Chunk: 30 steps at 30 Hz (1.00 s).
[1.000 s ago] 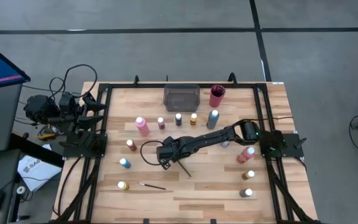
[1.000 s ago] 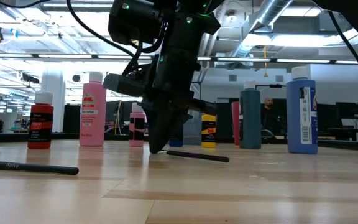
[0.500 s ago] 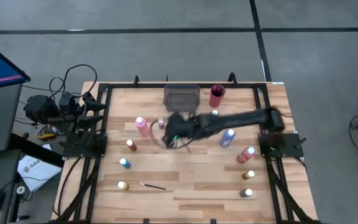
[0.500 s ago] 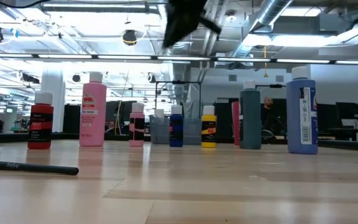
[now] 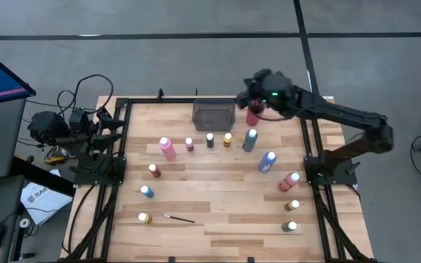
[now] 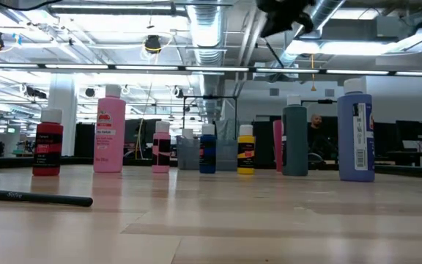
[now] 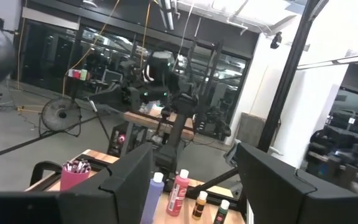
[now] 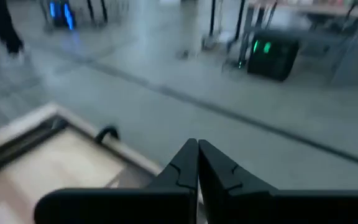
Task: Pick & Place Paint Supplies
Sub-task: Put the black paintbrush into the red cup
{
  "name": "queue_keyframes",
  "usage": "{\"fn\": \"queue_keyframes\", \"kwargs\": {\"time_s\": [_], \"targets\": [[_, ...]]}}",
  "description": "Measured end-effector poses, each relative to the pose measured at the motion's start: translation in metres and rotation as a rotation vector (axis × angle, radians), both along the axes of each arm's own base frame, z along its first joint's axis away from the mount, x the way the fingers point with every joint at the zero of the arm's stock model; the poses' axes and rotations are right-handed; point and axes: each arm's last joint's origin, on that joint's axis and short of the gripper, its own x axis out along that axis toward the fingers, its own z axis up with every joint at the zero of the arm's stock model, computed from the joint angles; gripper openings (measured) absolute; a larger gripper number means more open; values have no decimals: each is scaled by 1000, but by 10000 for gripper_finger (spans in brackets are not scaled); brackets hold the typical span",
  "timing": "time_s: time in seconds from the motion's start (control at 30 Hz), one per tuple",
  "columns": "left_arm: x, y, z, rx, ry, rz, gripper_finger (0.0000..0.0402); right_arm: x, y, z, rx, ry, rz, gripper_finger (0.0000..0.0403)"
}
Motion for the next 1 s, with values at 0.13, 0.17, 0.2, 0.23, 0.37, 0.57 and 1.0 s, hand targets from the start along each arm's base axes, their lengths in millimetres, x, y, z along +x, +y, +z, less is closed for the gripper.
{"fn": "queue_keyframes", "kwargs": {"time_s": [0.13, 0.17, 0.2, 0.23, 0.37, 0.57, 1.0], "targets": [[0, 1, 0, -7, 4, 35, 225, -32, -15, -38, -70, -81, -71, 0], [0, 1, 0, -9, 6, 46, 225, -38, -18, -49, -74, -96, -87, 0], [0, 2, 0, -11, 7, 57, 225, -44, -21, -59, -76, -110, -93, 0], [0, 2, 0, -8, 9, 68, 225, -50, -24, -69, -79, -124, -105, 0], [0, 3, -1, 8, 18, 115, 225, -61, -31, -105, -87, -167, -117, 0], [-1, 4, -1, 2, 23, 150, 225, -71, -35, -138, -115, -214, -154, 0], [-1, 5, -1, -5, 27, 182, 225, -62, -35, -133, -164, -402, -70, 0]]}}
